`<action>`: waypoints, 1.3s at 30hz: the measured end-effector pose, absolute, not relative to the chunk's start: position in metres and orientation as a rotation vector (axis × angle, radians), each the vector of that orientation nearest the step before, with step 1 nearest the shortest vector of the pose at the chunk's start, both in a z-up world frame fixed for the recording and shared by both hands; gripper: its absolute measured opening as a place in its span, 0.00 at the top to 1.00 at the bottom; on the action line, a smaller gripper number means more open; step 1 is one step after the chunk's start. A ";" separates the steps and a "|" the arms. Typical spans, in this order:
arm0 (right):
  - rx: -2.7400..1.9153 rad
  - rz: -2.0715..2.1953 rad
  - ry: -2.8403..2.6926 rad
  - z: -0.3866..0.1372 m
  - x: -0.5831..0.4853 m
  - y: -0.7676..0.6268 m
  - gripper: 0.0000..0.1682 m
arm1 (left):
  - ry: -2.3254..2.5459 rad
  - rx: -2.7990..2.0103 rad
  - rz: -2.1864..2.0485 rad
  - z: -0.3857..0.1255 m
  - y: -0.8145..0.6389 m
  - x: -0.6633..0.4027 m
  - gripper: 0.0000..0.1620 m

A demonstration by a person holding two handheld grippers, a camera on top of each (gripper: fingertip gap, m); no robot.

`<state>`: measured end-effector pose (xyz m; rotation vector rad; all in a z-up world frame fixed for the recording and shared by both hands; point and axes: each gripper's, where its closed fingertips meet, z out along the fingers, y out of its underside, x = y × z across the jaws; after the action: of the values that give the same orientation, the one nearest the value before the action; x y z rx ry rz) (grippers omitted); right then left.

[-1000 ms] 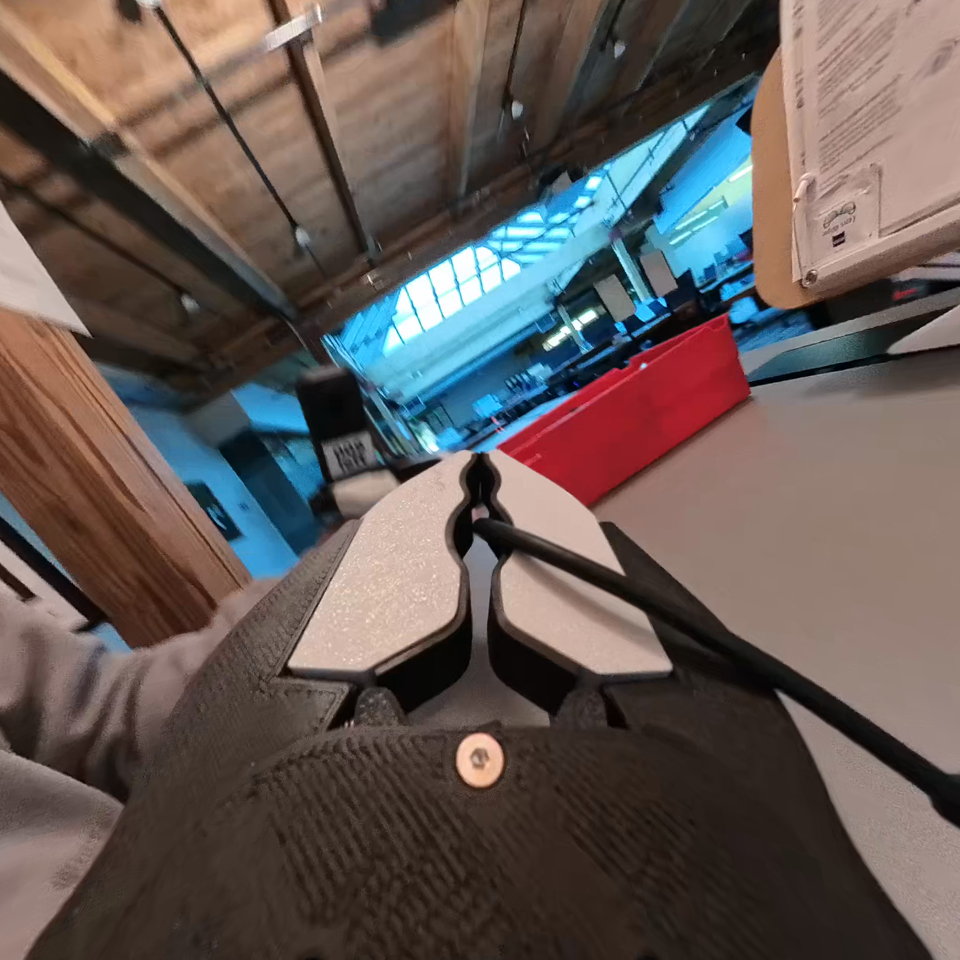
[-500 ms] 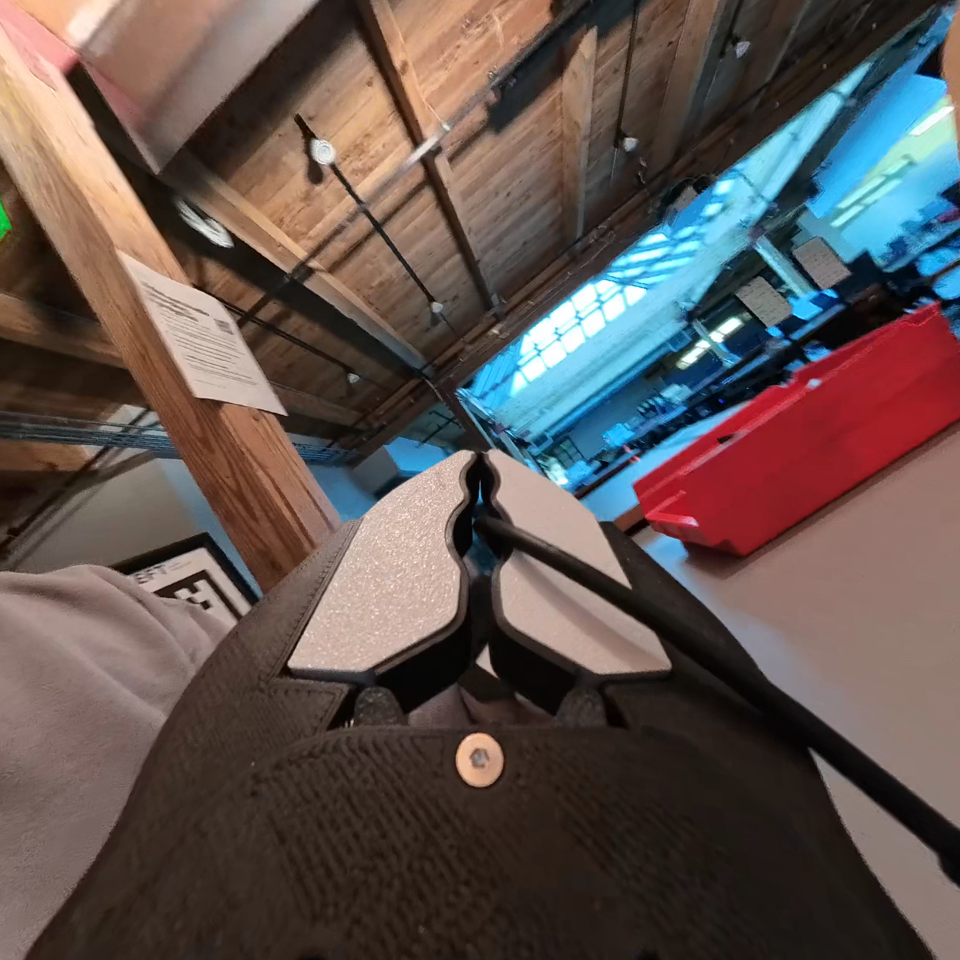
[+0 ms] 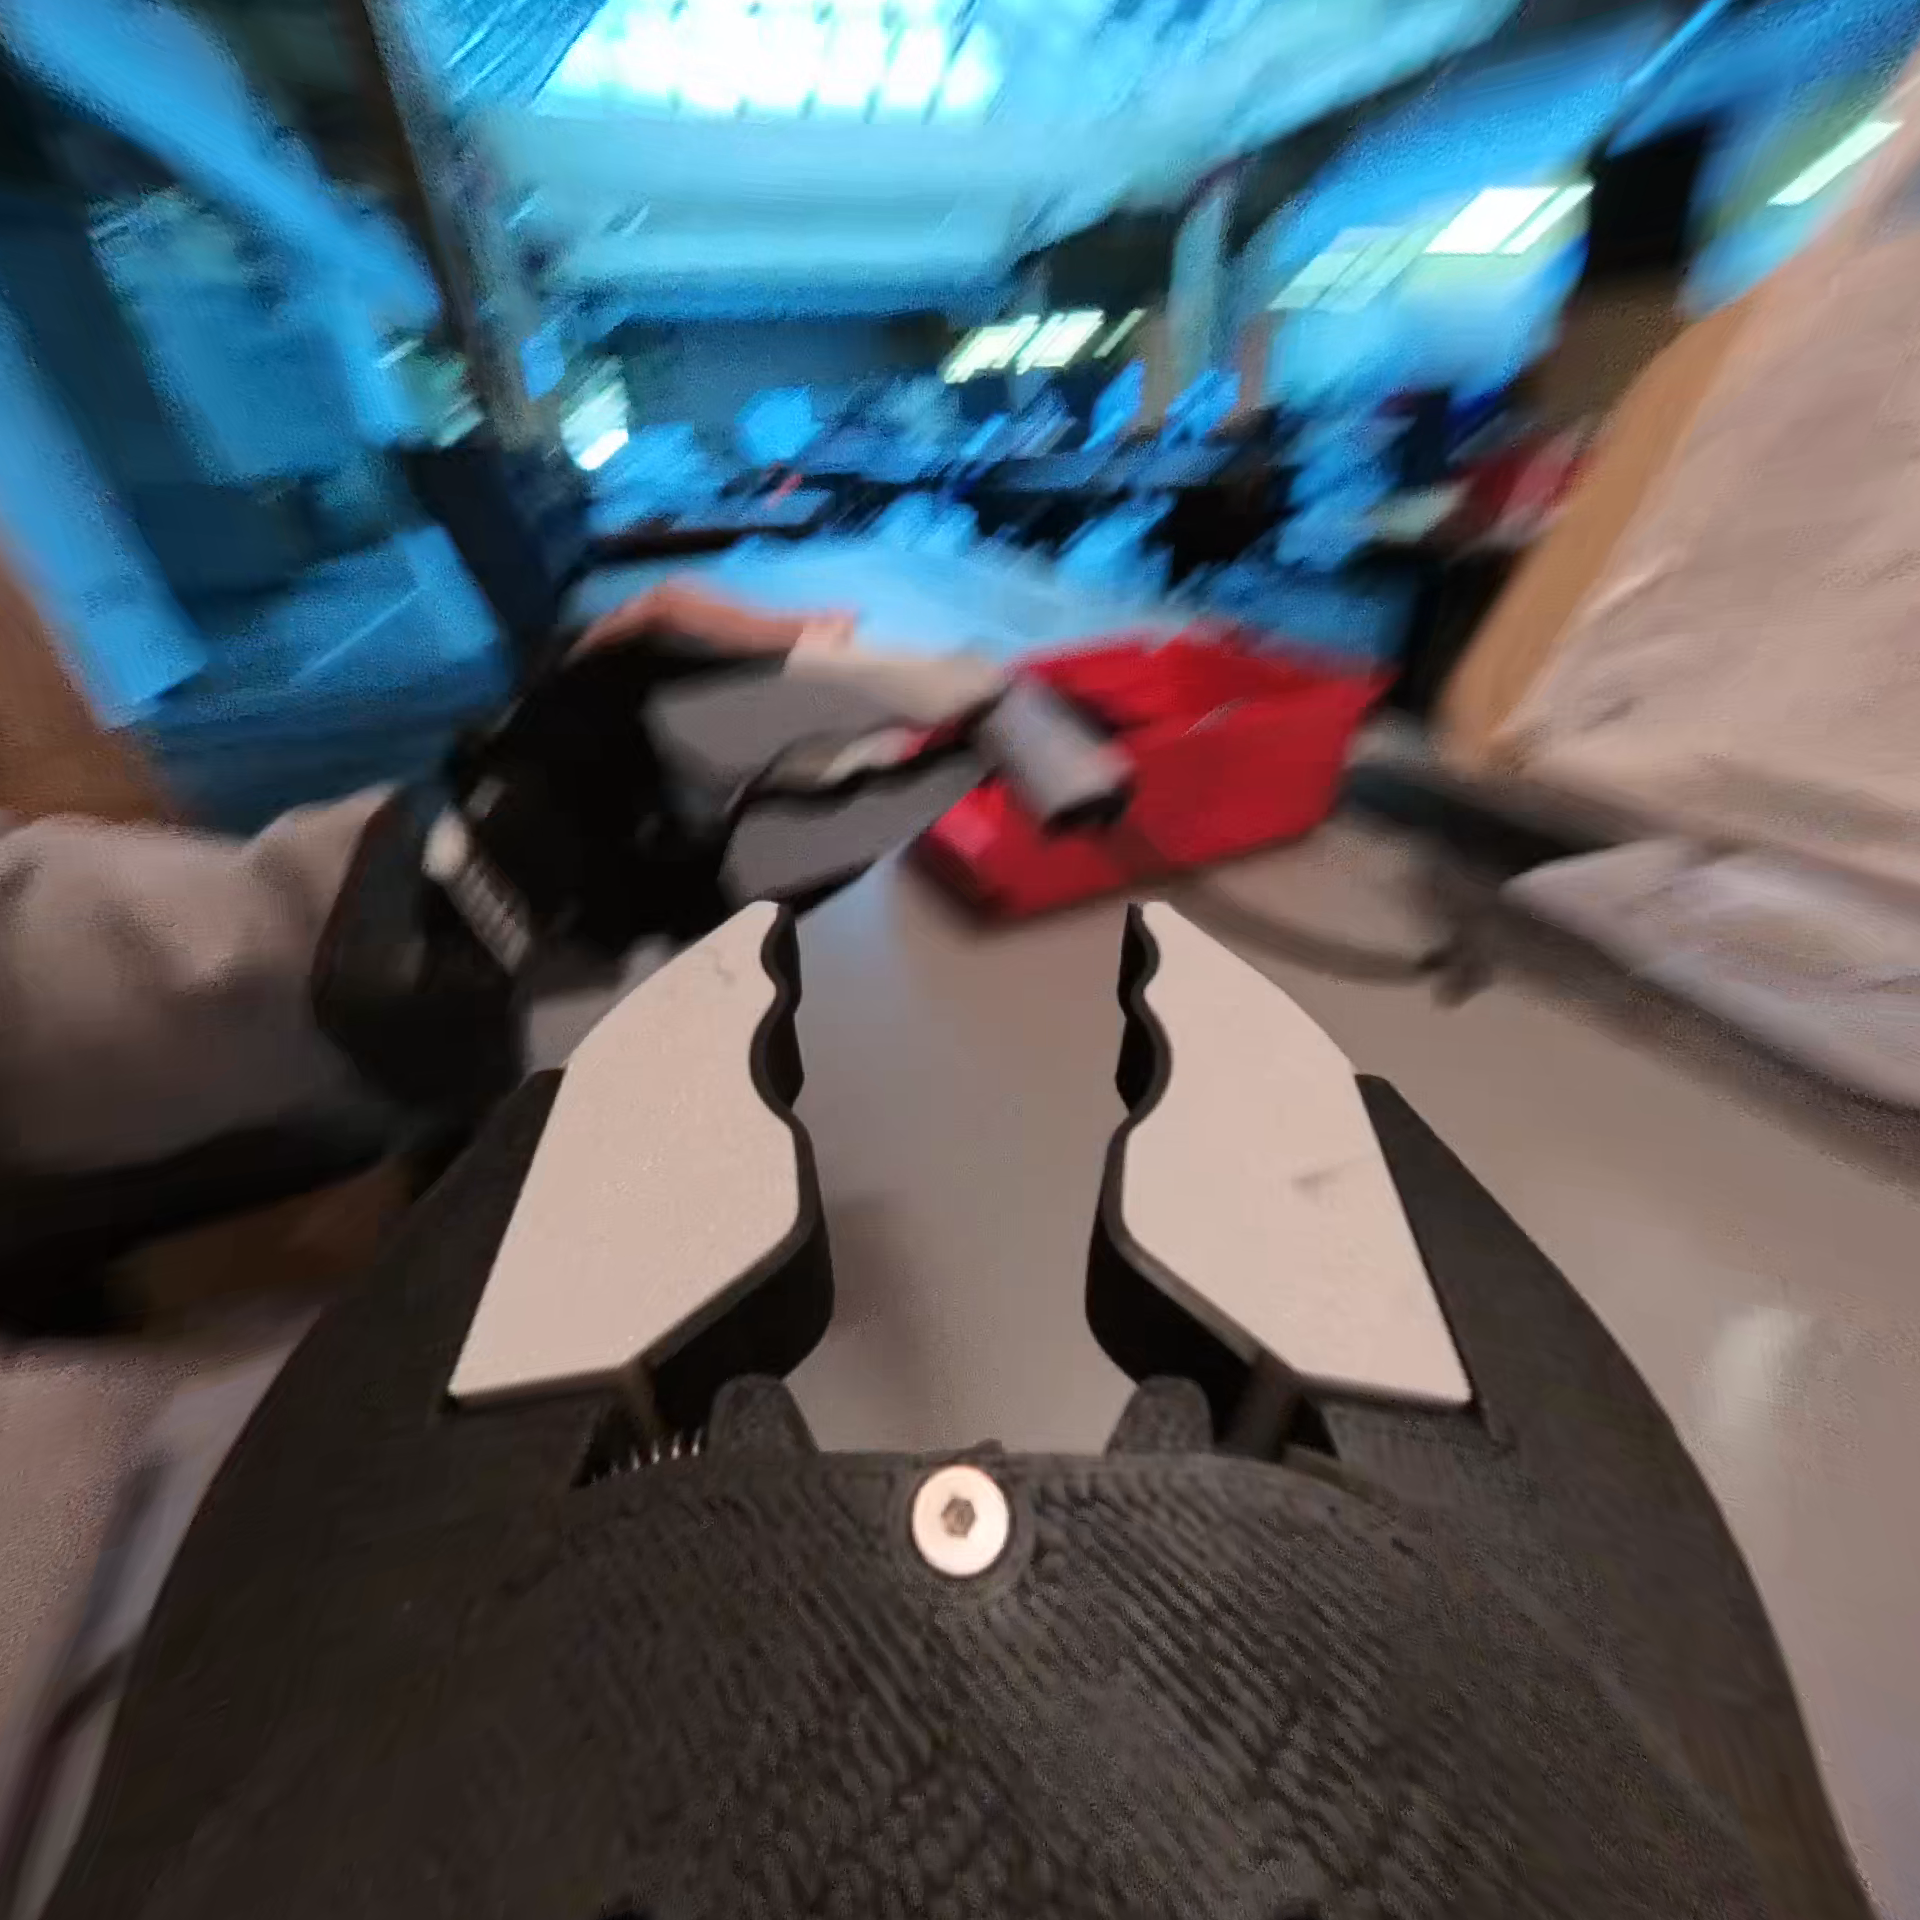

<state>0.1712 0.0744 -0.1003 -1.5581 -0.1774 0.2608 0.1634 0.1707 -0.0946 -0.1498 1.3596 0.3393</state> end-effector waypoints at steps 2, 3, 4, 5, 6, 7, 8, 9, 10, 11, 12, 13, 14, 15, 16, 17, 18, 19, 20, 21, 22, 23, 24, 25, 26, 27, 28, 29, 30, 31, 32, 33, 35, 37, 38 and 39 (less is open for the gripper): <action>-1.399 0.122 -0.096 -0.074 0.184 0.069 0.66 | 1.328 -0.072 0.383 -0.096 0.163 0.162 0.95; -1.370 0.086 -0.111 -0.073 0.182 0.070 0.66 | 1.316 -0.034 0.381 -0.097 0.155 0.161 0.95; -1.377 0.035 -0.155 -0.078 0.178 0.073 0.64 | 1.302 0.001 0.375 -0.098 0.147 0.160 0.95; -1.381 -0.030 -0.203 -0.083 0.173 0.076 0.61 | 1.284 0.033 0.369 -0.098 0.138 0.160 0.95; -1.364 -0.087 -0.265 -0.084 0.166 0.077 0.61 | 1.265 0.063 0.363 -0.098 0.130 0.158 0.95; -1.348 -0.137 -0.314 -0.086 0.160 0.077 0.64 | 1.241 0.088 0.356 -0.096 0.123 0.156 0.95; -1.348 -0.189 -0.336 -0.088 0.159 0.078 0.64 | 1.213 0.104 0.347 -0.093 0.117 0.154 0.95; -1.351 -0.210 -0.363 -0.091 0.157 0.079 0.65 | 1.188 0.113 0.337 -0.089 0.113 0.151 0.95; -1.356 -0.205 -0.392 -0.092 0.153 0.079 0.65 | 1.167 0.119 0.324 -0.085 0.109 0.148 0.95; -1.344 -0.216 -0.393 -0.090 0.153 0.077 0.65 | 1.149 0.119 0.314 -0.080 0.106 0.145 0.95; -1.327 -0.238 -0.381 -0.087 0.154 0.076 0.68 | 1.131 0.118 0.309 -0.075 0.104 0.142 0.95; -1.313 -0.244 -0.388 -0.083 0.153 0.074 0.71 | 1.111 0.122 0.306 -0.069 0.101 0.138 0.95; -1.297 -0.238 -0.409 -0.081 0.149 0.072 0.72 | 1.090 0.131 0.306 -0.064 0.097 0.135 0.95; -1.275 -0.241 -0.428 -0.077 0.145 0.069 0.73 | 1.073 0.143 0.305 -0.059 0.093 0.131 0.95; -1.243 -0.249 -0.446 -0.073 0.141 0.066 0.76 | 1.060 0.154 0.303 -0.056 0.089 0.129 0.95; -1.211 -0.253 -0.465 -0.069 0.136 0.063 0.78 | 1.050 0.166 0.300 -0.053 0.086 0.126 0.95; -1.187 -0.252 -0.481 -0.065 0.132 0.061 0.80 | 1.040 0.178 0.301 -0.052 0.083 0.124 0.95; -1.173 -0.255 -0.487 -0.063 0.129 0.059 0.81 | 1.031 0.184 0.299 -0.050 0.081 0.123 0.95; -1.160 -0.262 -0.495 -0.062 0.127 0.058 0.82 | 1.028 0.185 0.294 -0.049 0.079 0.122 0.95; -1.151 -0.262 -0.505 -0.062 0.124 0.058 0.83 | 1.028 0.185 0.292 -0.049 0.079 0.122 0.95; -1.153 -0.255 -0.509 -0.064 0.123 0.059 0.83 | 1.029 0.185 0.292 -0.050 0.079 0.123 0.95; -1.157 -0.239 -0.506 -0.066 0.122 0.061 0.84 | 1.033 0.181 0.292 -0.052 0.079 0.124 0.95; -1.154 -0.220 -0.494 -0.068 0.123 0.062 0.85 | 1.043 0.170 0.284 -0.055 0.081 0.126 0.95; -1.161 -0.203 -0.471 -0.070 0.126 0.063 0.86 | 1.059 0.155 0.269 -0.058 0.083 0.129 0.95; -1.178 -0.173 -0.444 -0.075 0.130 0.066 0.86 | 1.084 0.136 0.253 -0.063 0.086 0.134 0.95; -1.198 -0.126 -0.408 -0.080 0.136 0.069 0.86 | 1.124 0.111 0.229 -0.070 0.089 0.140 0.95; -1.230 -0.074 -0.358 -0.088 0.143 0.073 0.85 | 1.185 0.072 0.191 -0.079 0.094 0.147 0.95; -1.264 -0.021 -0.309 -0.099 0.151 0.078 0.85 | 1.256 0.023 0.145 -0.091 0.100 0.155 0.95; -1.275 0.046 -0.273 -0.108 0.157 0.081 0.86 | 1.317 -0.031 0.080 -0.101 0.103 0.162 0.94; -1.278 0.121 -0.241 -0.117 0.164 0.082 0.86 | 1.376 -0.103 -0.017 -0.111 0.106 0.167 0.93; -1.261 0.202 -0.210 -0.123 0.171 0.081 0.85 | 1.422 -0.201 -0.135 -0.118 0.107 0.171 0.89; -1.211 0.291 -0.182 -0.122 0.179 0.074 0.86 | 1.435 -0.304 -0.274 -0.120 0.108 0.172 0.83; -1.149 0.446 -0.137 -0.120 0.196 0.062 0.86 | 1.455 -0.491 -0.654 -0.119 0.099 0.172 0.79; -1.051 0.588 -0.153 -0.111 0.206 0.044 0.86 | 1.417 -0.686 -1.021 -0.112 0.093 0.170 0.77; -1.000 0.666 -0.170 -0.107 0.209 0.035 0.85 | 1.412 -0.756 -1.177 -0.111 0.089 0.170 0.76; -0.953 0.701 -0.175 -0.104 0.213 0.027 0.86 | 1.398 -0.822 -1.304 -0.110 0.088 0.172 0.73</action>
<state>0.2126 0.0267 -0.1042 -0.9534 -0.1747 0.7012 0.1715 0.0876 -0.1101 -0.8222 1.3985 -1.3041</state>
